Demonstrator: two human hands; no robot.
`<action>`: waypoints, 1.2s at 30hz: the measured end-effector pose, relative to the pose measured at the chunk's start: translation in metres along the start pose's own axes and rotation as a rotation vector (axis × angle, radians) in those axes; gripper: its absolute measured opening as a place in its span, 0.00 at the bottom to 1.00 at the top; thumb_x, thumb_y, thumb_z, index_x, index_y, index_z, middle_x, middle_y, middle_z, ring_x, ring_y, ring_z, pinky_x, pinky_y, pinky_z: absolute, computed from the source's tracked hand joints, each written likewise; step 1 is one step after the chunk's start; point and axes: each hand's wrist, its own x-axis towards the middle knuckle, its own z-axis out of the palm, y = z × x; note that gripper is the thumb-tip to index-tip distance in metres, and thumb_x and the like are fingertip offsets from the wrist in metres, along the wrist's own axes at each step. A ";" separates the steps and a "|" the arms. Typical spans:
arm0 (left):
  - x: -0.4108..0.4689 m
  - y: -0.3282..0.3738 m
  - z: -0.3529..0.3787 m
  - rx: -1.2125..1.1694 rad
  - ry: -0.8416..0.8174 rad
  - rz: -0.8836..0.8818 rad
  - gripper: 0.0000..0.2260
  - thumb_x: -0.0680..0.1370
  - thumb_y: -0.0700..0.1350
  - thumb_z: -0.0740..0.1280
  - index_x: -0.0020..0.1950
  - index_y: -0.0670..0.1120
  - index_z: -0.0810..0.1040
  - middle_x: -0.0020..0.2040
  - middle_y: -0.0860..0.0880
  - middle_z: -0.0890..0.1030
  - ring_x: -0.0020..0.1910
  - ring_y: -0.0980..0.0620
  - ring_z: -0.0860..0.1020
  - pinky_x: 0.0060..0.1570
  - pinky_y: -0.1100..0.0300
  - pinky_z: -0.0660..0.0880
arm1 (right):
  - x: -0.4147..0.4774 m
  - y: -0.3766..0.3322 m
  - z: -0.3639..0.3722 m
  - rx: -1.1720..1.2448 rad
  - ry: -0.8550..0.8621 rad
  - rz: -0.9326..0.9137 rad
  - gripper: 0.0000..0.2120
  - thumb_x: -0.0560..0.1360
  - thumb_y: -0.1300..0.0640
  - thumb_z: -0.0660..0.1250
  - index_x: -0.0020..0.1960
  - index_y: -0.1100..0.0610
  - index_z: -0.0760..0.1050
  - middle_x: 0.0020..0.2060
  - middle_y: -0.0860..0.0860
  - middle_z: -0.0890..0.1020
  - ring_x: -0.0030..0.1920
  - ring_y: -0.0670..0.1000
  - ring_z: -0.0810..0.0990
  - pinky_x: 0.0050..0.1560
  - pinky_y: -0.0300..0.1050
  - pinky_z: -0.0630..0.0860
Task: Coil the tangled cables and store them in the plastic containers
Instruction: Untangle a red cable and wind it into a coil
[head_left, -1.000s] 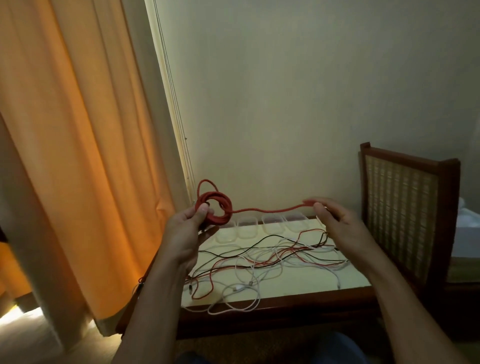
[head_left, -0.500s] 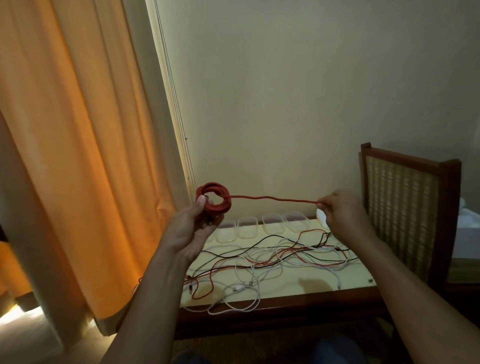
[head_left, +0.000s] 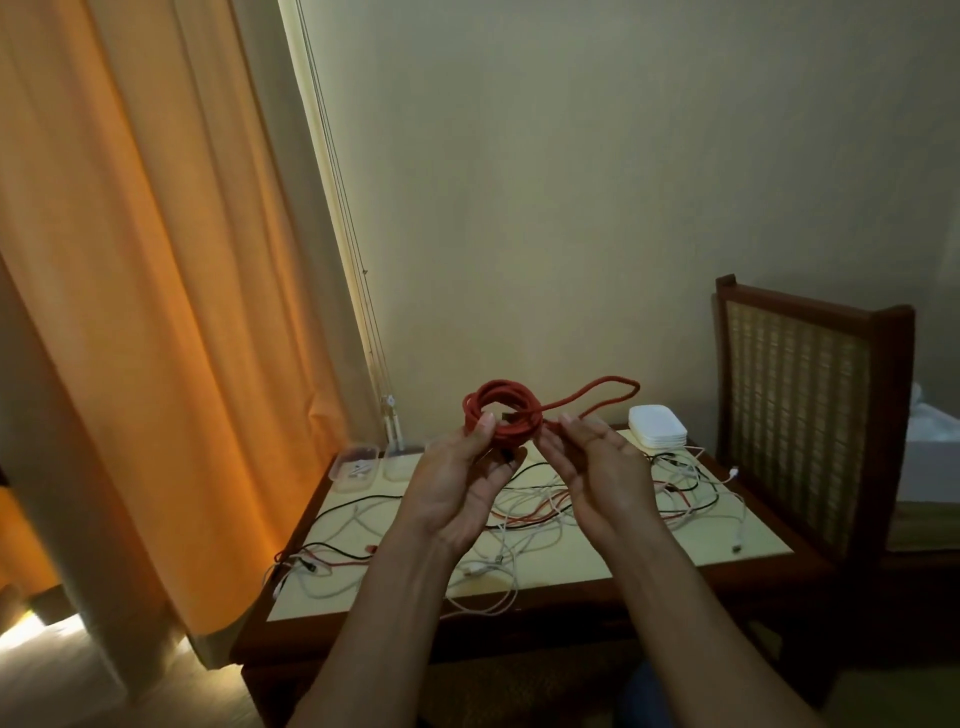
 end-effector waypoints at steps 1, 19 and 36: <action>-0.001 -0.002 0.000 -0.005 -0.007 0.004 0.13 0.80 0.38 0.67 0.62 0.33 0.78 0.58 0.35 0.82 0.60 0.42 0.80 0.70 0.45 0.73 | -0.002 -0.001 0.003 0.010 -0.010 -0.009 0.03 0.78 0.70 0.67 0.52 0.68 0.76 0.43 0.63 0.85 0.45 0.57 0.87 0.48 0.48 0.85; -0.003 -0.020 0.007 0.101 0.063 0.047 0.22 0.76 0.47 0.72 0.67 0.38 0.79 0.62 0.40 0.83 0.59 0.47 0.79 0.56 0.58 0.78 | -0.015 -0.004 0.002 -0.168 -0.224 -0.052 0.10 0.81 0.62 0.64 0.51 0.62 0.84 0.52 0.63 0.84 0.62 0.62 0.81 0.68 0.56 0.74; 0.001 0.019 -0.004 0.275 -0.139 -0.264 0.23 0.78 0.46 0.69 0.70 0.35 0.76 0.67 0.33 0.78 0.71 0.34 0.74 0.72 0.38 0.70 | -0.010 -0.037 -0.001 -0.414 -0.450 0.005 0.12 0.82 0.65 0.59 0.46 0.67 0.79 0.30 0.52 0.81 0.34 0.46 0.80 0.50 0.47 0.76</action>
